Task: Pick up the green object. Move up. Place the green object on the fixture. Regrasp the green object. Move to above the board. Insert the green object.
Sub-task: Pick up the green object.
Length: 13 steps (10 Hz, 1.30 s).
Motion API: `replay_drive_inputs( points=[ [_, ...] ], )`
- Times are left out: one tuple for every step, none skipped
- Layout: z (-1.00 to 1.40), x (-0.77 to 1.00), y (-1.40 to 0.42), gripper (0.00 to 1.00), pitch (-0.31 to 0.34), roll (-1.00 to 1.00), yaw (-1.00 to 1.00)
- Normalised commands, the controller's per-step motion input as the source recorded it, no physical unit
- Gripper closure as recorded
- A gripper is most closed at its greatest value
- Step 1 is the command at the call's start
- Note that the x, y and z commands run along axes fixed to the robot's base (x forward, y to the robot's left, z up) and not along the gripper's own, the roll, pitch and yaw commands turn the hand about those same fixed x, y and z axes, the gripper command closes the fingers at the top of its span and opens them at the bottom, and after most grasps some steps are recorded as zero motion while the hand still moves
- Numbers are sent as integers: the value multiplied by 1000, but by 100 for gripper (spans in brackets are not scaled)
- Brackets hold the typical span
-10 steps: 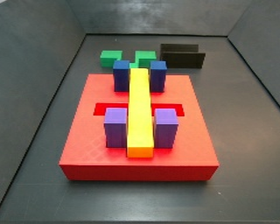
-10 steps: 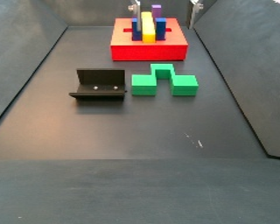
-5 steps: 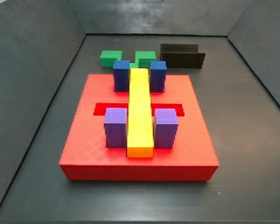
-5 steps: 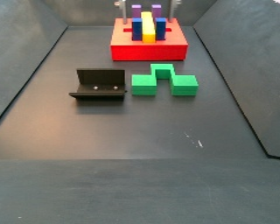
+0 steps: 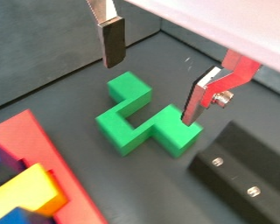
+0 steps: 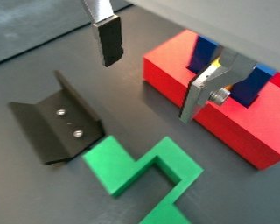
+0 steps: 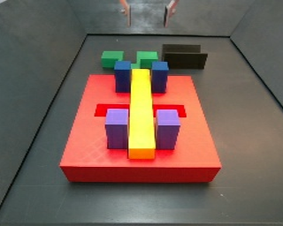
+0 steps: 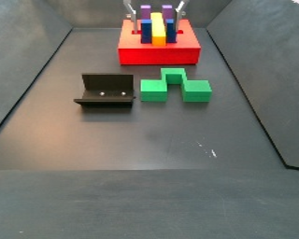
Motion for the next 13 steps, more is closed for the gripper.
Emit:
replay_drive_inputs(
  points=[
    [-431, -186, -306, 0, 0, 106, -163],
    [-446, -323, -117, 0, -31, 0, -117],
    [-383, -489, 3, 0, -74, -29, -37],
    [-334, -526, 186, 0, -139, -61, 0],
    [-360, -574, 237, 0, -170, -51, 0],
    [-354, -474, 211, 0, -171, -67, 9],
    [-280, -317, 137, 0, -171, -77, 80],
    [-274, -180, 29, 0, -151, -63, 100],
    [-303, -117, 0, 0, -151, -46, 89],
    [-254, -20, 0, 0, -131, -10, 51],
    [-197, 0, 0, 0, -101, 0, 49],
    [-140, 0, 0, 0, -79, 0, 43],
    [-151, 0, 0, 0, -61, 0, 43]
  ],
)
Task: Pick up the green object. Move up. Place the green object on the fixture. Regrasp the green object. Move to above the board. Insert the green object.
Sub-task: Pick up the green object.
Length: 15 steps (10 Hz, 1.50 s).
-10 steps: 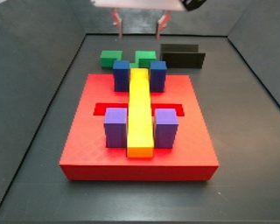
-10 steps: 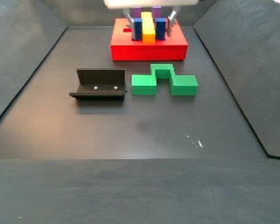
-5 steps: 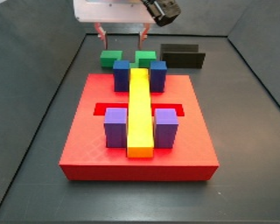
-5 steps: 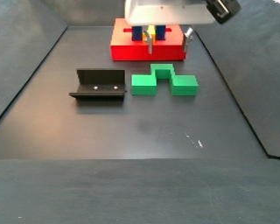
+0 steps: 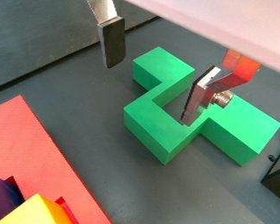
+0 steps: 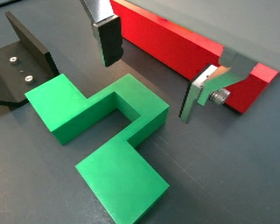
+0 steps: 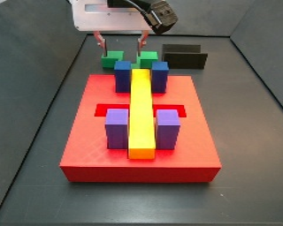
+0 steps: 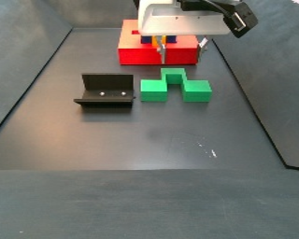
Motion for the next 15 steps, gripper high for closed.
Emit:
replay_drive_inputs(
  points=[
    [-137, 0, 0, 0, -63, 0, 43],
    [-126, 111, 0, 0, -66, 0, 40],
    [-154, 174, -9, 0, -67, 0, 51],
    [-171, 226, -20, 0, -90, 0, 60],
    [-137, 334, -23, 0, -93, 0, 66],
    [-151, 326, -11, 0, -97, 0, 60],
    [-249, 163, -17, 0, -91, 0, 49],
    [-317, 0, 0, 0, -60, 24, 0],
    [-346, -37, 0, 0, -39, 54, 0],
    [-329, -11, 0, 0, -37, 56, 0],
    [-286, 0, 0, 0, -39, 49, 0],
    [-206, 20, 0, 0, -40, 29, 0],
    [-174, 77, 0, 0, -43, 20, 0],
    [-100, 74, 0, 0, -20, 20, 0],
    [-83, 51, 0, 0, -11, 19, 0]
  ],
)
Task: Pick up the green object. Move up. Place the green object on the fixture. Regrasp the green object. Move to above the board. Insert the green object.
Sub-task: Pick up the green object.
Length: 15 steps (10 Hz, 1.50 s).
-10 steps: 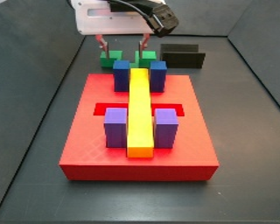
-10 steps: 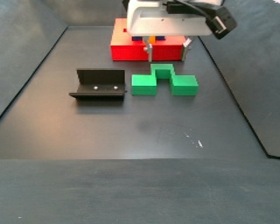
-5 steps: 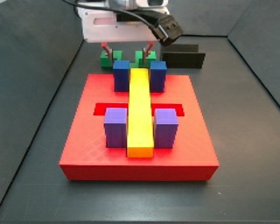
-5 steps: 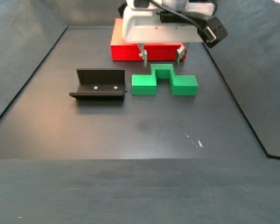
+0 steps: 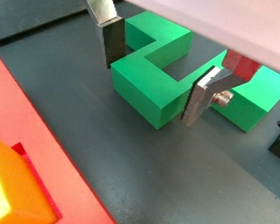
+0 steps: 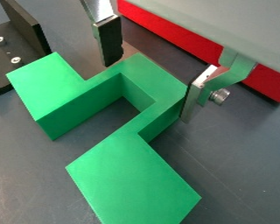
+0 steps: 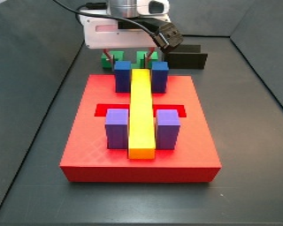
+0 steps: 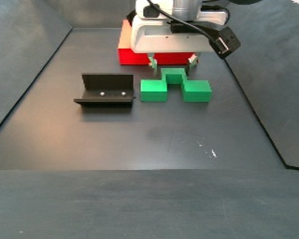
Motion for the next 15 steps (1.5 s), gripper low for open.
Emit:
replay_drive_inputs(
  points=[
    [-103, 34, 0, 0, -11, 19, 0],
    [-151, 9, 0, 0, -13, 20, 0],
    [-100, 0, 0, 0, 0, 59, 0],
    [-23, 0, 0, 0, 0, 109, 0],
    [-40, 0, 0, 0, 0, 104, 0],
    [-34, 0, -29, 0, 27, 0, -9],
    [0, -40, 0, 0, -4, 0, 0],
    [0, 0, 0, 0, 1, 0, 0],
    [0, 0, 0, 100, 0, 0, 0],
    [0, 0, 0, 100, 0, 0, 0],
    [0, 0, 0, 100, 0, 0, 0],
    [0, 0, 0, 100, 0, 0, 0],
    [0, 0, 0, 100, 0, 0, 0],
    [0, 0, 0, 100, 0, 0, 0],
    [0, 0, 0, 100, 0, 0, 0]
  ],
)
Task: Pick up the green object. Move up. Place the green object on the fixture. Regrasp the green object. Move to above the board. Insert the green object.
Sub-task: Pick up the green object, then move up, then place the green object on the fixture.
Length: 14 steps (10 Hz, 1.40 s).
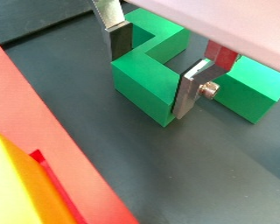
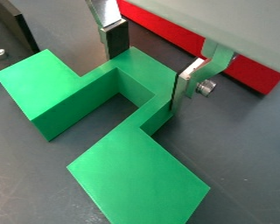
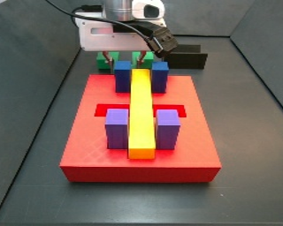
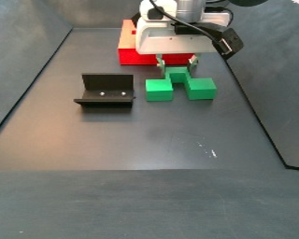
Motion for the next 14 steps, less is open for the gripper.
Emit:
replay_drive_inputs(
  points=[
    [0, 0, 0, 100, 0, 0, 0],
    [0, 0, 0, 100, 0, 0, 0],
    [0, 0, 0, 100, 0, 0, 0],
    [0, 0, 0, 100, 0, 0, 0],
    [0, 0, 0, 100, 0, 0, 0],
    [0, 0, 0, 100, 0, 0, 0],
    [0, 0, 0, 100, 0, 0, 0],
    [0, 0, 0, 100, 0, 0, 0],
    [0, 0, 0, 100, 0, 0, 0],
    [833, 0, 0, 100, 0, 0, 0],
    [829, -6, 28, 100, 4, 0, 28],
    [672, -60, 26, 100, 41, -8, 33],
    [288, -24, -2, 100, 13, -41, 19],
    [0, 0, 0, 100, -20, 0, 0]
  ],
)
